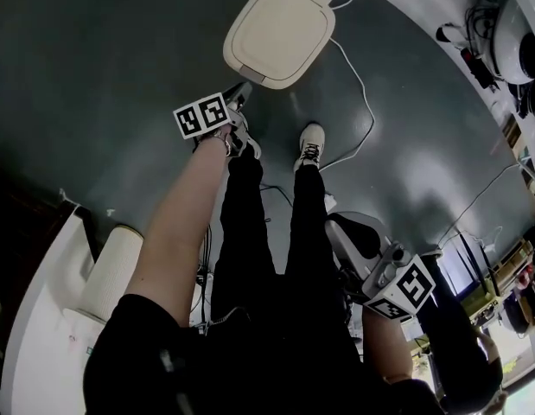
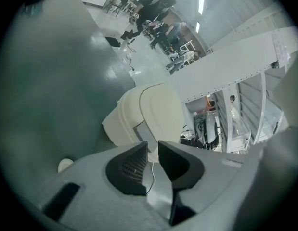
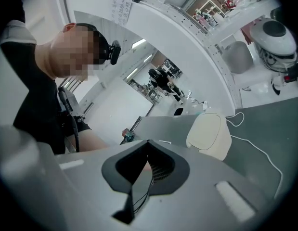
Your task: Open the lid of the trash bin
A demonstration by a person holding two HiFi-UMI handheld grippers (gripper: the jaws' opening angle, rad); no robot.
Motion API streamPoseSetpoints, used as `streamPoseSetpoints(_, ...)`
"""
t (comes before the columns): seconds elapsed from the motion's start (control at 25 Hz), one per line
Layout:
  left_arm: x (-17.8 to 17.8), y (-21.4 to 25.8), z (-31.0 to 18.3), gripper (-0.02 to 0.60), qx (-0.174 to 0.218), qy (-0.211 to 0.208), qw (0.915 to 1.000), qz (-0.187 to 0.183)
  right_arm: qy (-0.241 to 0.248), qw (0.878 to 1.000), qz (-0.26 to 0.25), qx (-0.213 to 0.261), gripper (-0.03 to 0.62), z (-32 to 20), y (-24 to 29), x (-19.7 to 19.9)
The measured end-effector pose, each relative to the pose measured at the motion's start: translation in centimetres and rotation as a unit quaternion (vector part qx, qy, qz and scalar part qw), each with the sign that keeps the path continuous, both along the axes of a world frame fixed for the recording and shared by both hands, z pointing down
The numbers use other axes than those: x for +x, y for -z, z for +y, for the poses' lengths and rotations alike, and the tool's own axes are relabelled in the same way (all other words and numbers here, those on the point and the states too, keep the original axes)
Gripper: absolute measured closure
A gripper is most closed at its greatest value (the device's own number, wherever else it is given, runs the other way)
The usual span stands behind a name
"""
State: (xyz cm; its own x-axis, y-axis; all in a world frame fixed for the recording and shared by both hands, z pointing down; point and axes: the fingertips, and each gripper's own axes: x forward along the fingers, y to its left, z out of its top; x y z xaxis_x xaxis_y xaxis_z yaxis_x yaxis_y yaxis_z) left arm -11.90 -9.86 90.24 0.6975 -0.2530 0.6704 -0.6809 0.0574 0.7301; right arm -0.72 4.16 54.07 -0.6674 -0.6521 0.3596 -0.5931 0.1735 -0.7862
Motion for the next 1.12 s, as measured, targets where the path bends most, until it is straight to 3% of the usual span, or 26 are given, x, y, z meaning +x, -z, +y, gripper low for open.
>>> streamPoseSetpoints(0.32,0.1,-2.3,-0.6,0.499,-0.028,0.041,0.9987,0.01,0.0,1.0,-0.002,-0.015,0.586,0.6,-1.5,0.5)
streamPoseSetpoints(1.12,0.1,-4.0,-1.0,0.499,-0.022,0.022,0.9993,-0.021,0.0,1.0,-0.014,-0.024,0.586,0.4,-3.2,1.3)
